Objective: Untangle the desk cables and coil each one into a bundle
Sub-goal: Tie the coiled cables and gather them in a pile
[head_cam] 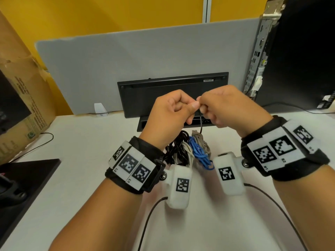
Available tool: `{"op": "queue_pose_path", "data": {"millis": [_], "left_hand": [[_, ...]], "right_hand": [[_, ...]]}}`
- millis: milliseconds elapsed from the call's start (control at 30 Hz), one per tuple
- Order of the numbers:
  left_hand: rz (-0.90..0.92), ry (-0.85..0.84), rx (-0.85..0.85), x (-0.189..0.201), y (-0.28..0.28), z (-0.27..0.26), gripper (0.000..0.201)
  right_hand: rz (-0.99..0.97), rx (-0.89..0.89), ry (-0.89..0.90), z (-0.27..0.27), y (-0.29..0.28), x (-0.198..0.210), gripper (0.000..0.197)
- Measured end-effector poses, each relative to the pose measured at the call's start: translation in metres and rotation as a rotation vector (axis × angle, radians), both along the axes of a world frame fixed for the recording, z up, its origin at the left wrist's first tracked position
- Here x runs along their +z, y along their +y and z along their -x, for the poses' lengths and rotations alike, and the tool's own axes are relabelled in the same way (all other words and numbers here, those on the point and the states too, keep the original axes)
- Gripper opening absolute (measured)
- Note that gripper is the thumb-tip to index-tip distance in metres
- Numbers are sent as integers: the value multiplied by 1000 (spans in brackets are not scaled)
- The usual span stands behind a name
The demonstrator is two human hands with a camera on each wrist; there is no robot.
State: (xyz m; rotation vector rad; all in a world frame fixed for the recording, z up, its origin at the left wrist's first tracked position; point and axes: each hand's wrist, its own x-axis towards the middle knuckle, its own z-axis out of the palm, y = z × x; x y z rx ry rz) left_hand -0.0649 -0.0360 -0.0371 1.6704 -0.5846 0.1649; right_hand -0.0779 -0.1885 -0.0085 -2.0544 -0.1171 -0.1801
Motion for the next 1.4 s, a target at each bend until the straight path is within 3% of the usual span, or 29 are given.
{"op": "queue_pose_path", "data": {"millis": [133,267,500,767,1033,1400], "left_hand": [[-5,-9,-4,0,2,-2,7],[-79,-86,33,-2,9,-6,4],[-97,-49,31,-8,12,-13,3],[-331,-13,11,-22,10,-19,1],[-502,-34,76,-29,13,-25,2],[-573,-32,95,-34,9,-25,10]], "right_hand": [[-186,14,1,-1,2,-2,42],[-255,0,-27,-4,2,-7,45],[-303,-53,-61,-3,1,-7,45],[-523,-116,-182,5,-16,15,39],[-563,-126,-229,3,-23,17,38],[-591,-129,-231,2,-25,14,36]]}}
